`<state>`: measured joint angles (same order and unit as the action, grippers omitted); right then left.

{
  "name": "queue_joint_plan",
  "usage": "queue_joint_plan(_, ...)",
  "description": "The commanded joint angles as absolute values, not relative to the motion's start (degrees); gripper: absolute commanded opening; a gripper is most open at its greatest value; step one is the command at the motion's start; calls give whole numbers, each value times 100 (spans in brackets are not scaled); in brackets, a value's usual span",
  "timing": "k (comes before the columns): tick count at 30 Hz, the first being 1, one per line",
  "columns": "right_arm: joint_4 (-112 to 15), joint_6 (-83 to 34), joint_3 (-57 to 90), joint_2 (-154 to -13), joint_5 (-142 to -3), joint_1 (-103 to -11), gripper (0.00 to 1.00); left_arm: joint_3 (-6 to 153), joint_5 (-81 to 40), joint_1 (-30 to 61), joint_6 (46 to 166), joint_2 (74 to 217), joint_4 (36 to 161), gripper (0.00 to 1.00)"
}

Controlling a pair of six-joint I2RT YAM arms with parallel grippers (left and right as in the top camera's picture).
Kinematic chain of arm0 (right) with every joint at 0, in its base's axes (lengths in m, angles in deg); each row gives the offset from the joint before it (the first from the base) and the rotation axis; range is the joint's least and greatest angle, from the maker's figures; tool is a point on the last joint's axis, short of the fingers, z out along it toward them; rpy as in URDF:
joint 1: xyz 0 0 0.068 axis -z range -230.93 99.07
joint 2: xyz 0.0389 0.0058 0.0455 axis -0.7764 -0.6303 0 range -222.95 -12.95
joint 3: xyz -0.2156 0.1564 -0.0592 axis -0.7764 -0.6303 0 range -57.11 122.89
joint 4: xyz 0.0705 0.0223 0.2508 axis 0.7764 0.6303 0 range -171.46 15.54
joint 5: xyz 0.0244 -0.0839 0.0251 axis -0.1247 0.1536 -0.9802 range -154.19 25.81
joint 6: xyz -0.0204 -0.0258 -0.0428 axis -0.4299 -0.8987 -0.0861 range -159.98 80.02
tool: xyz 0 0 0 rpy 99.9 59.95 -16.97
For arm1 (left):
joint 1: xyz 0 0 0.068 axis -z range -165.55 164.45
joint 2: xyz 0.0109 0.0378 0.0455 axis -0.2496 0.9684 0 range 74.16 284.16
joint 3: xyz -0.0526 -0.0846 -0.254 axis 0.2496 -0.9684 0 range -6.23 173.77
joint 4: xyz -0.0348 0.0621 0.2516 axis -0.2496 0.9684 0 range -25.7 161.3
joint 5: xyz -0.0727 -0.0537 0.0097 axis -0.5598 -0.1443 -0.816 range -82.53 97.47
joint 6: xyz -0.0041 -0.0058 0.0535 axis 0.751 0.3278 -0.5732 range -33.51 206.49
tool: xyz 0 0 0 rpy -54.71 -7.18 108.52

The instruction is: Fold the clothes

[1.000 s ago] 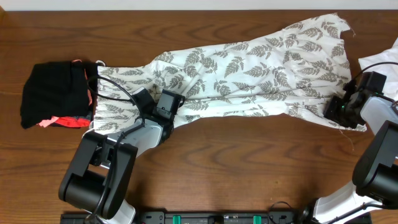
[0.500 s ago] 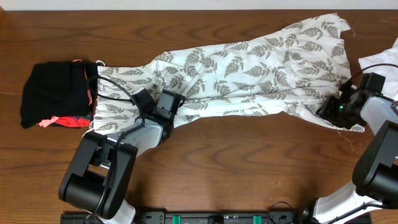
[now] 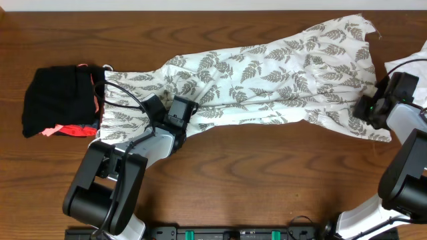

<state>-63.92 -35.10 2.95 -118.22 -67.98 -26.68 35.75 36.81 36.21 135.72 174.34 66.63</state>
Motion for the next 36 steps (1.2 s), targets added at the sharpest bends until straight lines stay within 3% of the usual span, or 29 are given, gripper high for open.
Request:
queue_joint_plan(1, -6836, -3579, 290, -11888, -6503, -2659, 39, 3415, 3491, 3562, 13515, 17576, 6862, 17)
queue_joint_plan(9, -7909, -3582, 290, -12146, -6416, -2653, 40, 3415, 3493, 3562, 13515, 17576, 7013, 17)
queue_joint_plan(19, -8001, -3582, 312, -11995, -6934, -2646, 41, 3418, 3491, 3562, 13513, 17576, 7074, 17)
queue_joint_plan(23, -7697, -3582, 312, -11479, -7423, -2646, 40, 3415, 3493, 3562, 13513, 17576, 7098, 17)
queue_joint_plan(29, -6213, -3789, 312, -10563, -7386, -2646, 28, 3415, 3491, 3562, 13515, 17576, 7096, 17)
queue_joint_plan(36, -5370, -3796, 229, -11084, -7126, -2653, 29, 3415, 3493, 3562, 13515, 17576, 7093, 17)
